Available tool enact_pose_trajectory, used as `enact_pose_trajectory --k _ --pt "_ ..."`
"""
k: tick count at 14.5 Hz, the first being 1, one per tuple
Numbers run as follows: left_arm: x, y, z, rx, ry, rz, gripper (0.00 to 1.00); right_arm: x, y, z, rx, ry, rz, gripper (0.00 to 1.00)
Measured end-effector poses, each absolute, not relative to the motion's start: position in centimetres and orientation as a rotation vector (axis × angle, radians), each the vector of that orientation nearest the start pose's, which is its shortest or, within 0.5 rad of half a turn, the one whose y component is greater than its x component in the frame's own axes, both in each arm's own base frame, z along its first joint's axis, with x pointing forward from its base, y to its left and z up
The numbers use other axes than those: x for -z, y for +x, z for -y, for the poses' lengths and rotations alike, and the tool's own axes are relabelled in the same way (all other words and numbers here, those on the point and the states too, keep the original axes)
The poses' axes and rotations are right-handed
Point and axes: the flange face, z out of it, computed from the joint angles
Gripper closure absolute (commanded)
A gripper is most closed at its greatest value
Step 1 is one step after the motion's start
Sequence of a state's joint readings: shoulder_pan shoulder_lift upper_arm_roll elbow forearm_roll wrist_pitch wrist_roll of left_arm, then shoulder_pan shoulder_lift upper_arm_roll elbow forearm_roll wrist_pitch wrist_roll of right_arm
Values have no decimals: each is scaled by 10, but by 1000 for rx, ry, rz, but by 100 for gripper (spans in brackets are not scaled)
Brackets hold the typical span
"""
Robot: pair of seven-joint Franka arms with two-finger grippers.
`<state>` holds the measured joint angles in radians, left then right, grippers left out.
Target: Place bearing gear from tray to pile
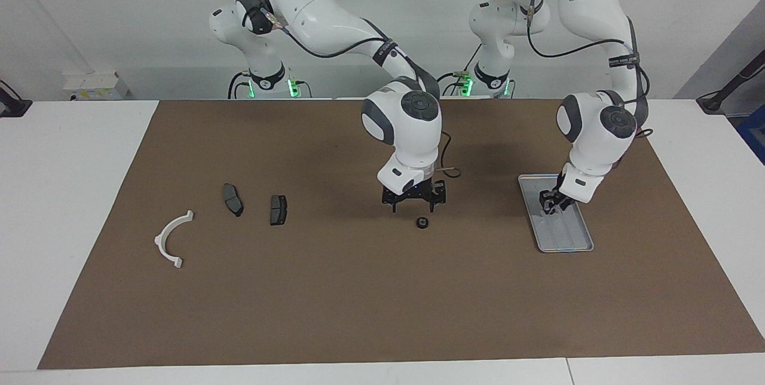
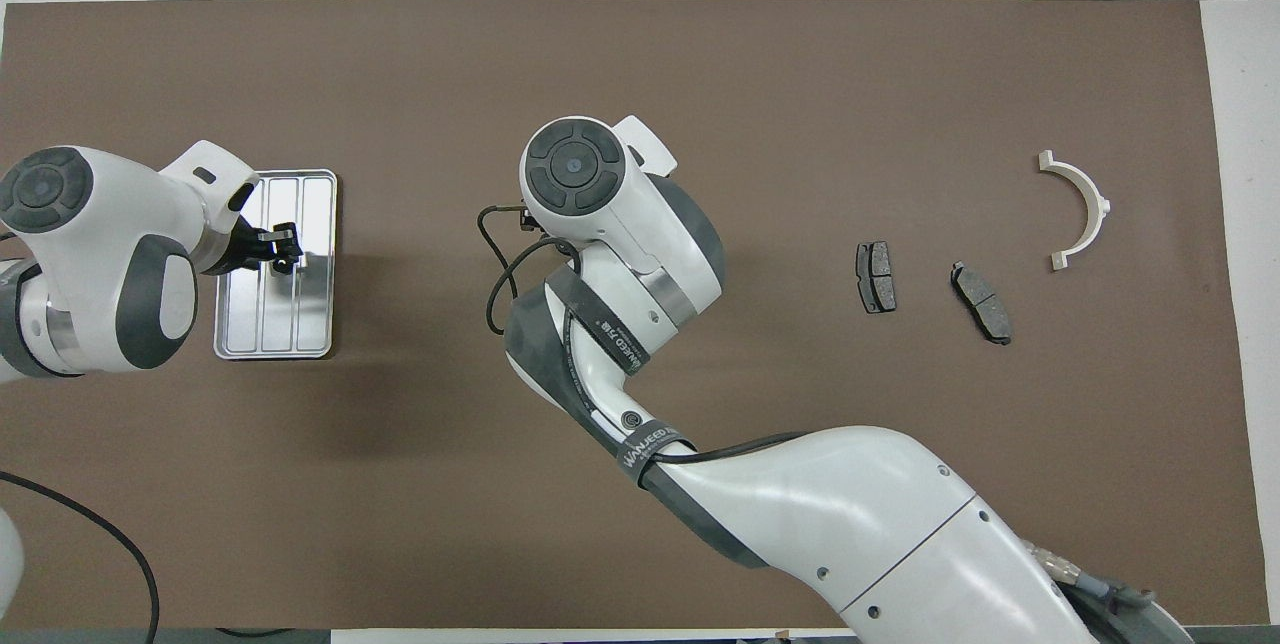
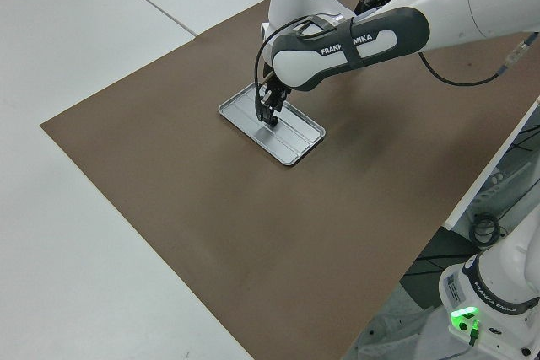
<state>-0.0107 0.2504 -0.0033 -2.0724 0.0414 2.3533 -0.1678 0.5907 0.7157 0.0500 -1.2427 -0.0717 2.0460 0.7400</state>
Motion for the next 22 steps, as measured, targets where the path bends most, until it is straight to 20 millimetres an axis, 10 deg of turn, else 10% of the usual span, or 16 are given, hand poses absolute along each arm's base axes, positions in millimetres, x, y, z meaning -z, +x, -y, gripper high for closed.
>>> enact_pose_trajectory --k 10,15,22 --pt "-303 581 8 58 -3110 218 53 -321 608 -446 36 -3123 -128 0" --pt "-300 579 8 66 -3111 223 93 -311 603 -467 38 -3120 -88 0" --pt "-300 579 10 67 -3112 223 95 -312 600 -471 41 -3117 -79 1"
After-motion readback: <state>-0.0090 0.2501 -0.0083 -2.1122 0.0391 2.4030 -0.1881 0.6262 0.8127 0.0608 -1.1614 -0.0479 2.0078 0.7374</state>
